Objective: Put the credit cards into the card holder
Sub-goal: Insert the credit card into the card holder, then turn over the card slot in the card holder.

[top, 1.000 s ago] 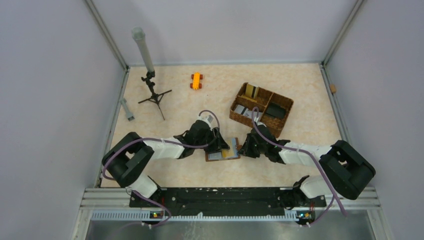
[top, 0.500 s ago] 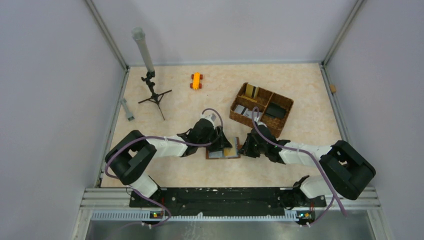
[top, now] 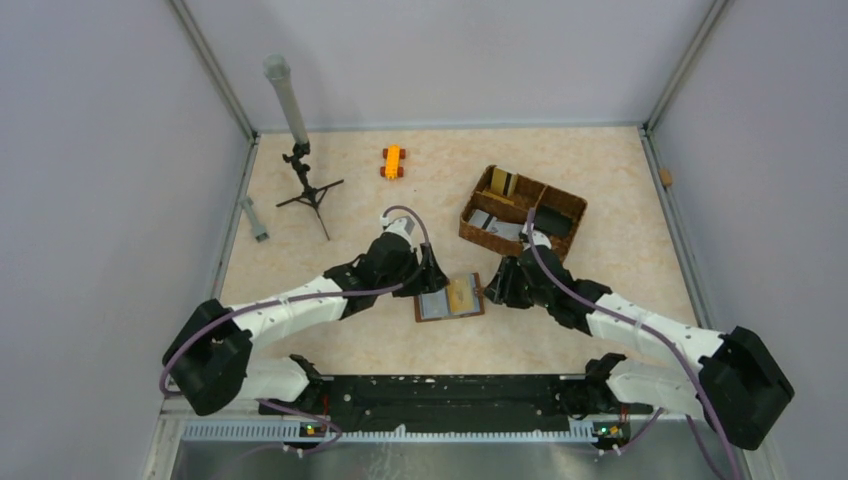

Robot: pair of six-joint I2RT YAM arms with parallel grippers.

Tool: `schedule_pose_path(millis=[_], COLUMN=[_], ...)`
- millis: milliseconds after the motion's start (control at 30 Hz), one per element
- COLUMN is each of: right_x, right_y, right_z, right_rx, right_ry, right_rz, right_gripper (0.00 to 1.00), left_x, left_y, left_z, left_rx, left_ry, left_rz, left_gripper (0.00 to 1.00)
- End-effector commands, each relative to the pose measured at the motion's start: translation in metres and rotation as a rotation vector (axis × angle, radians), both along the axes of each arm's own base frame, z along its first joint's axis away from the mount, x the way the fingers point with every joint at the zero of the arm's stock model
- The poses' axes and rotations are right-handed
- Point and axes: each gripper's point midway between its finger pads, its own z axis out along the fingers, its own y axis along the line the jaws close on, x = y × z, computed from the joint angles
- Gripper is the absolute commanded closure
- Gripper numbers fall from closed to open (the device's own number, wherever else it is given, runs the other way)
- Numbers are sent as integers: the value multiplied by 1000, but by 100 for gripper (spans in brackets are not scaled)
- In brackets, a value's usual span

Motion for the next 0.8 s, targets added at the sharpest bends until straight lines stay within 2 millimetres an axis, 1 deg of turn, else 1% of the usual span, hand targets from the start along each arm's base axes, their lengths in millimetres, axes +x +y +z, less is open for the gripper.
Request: schedule_pose_path(millis=[0,67,167,267,300,500,600,767], right_x=[0,-1,-2,2,2,4,4,4], right_y=[23,32,41,49,49,52,52,46], right_z=[28,25,13,8,4,-6,-10,-21], right_rx=[89,111,116,131,127,121,116,83], right_ry=[-65,-52,-21,-19,-10,0,8,30], right_rz=[105,140,169,188,189,189,187,166], right_gripper=[62,68,71,73,73,75,77,78], left_x=[0,-3,-5,-11,-11,-13,-13,-14], left_y=[41,50,58,55,54,55,56,57], left_z=[-17,-27,-38,-43,-45,-55,-58,-62], left_rx=[133,129,114,81,76,76,79,88], left_ry=[2,34,64,90,93,113,122,128], left_rz=[73,89,114,95,95,95,95,98], left_gripper=[26,29,33,38,39,47,49,52])
